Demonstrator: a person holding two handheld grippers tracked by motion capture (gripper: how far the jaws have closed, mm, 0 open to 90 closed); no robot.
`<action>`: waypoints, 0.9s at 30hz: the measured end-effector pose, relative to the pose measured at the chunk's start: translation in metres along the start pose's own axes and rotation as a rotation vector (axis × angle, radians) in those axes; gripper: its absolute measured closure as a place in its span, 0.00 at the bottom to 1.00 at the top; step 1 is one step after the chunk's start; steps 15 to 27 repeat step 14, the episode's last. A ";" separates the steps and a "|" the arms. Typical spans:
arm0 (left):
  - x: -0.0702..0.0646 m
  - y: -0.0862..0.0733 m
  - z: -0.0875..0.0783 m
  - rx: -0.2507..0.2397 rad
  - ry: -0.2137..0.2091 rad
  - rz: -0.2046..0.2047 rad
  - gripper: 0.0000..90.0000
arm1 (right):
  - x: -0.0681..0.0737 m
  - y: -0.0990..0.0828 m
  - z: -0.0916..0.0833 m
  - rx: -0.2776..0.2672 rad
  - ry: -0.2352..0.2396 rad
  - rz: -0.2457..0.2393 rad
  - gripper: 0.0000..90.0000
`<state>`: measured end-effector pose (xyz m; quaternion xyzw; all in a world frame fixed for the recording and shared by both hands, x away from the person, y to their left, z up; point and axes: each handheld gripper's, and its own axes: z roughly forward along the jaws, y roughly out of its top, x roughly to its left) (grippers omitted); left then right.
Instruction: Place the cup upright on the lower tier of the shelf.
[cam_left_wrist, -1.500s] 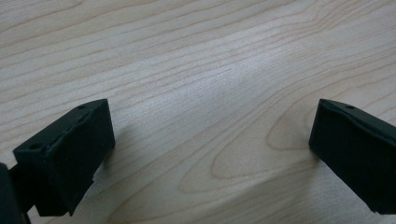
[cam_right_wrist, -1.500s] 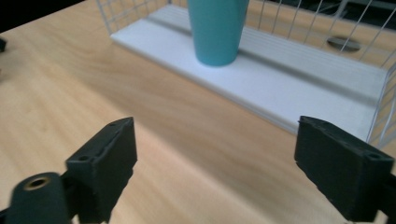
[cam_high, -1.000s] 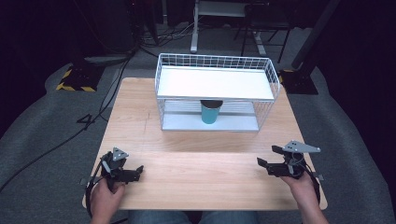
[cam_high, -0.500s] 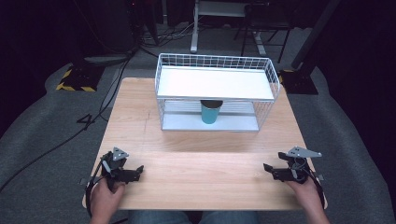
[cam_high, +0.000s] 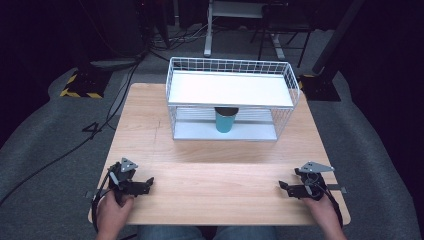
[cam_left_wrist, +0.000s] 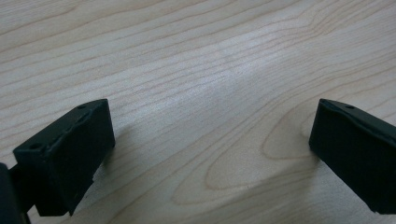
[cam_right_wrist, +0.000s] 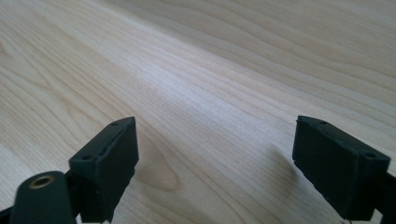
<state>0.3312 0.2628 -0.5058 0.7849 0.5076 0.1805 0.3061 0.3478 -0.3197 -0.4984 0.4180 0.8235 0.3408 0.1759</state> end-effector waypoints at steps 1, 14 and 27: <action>0.000 0.000 0.000 -0.002 0.000 0.001 0.01 | 0.001 -0.002 0.003 0.001 -0.001 -0.005 0.13; 0.000 0.000 0.000 -0.001 -0.002 0.004 0.01 | 0.002 -0.004 0.006 -0.018 0.011 -0.011 0.07; 0.000 0.000 0.000 -0.001 -0.002 0.004 0.01 | 0.002 -0.004 0.006 -0.018 0.011 -0.011 0.07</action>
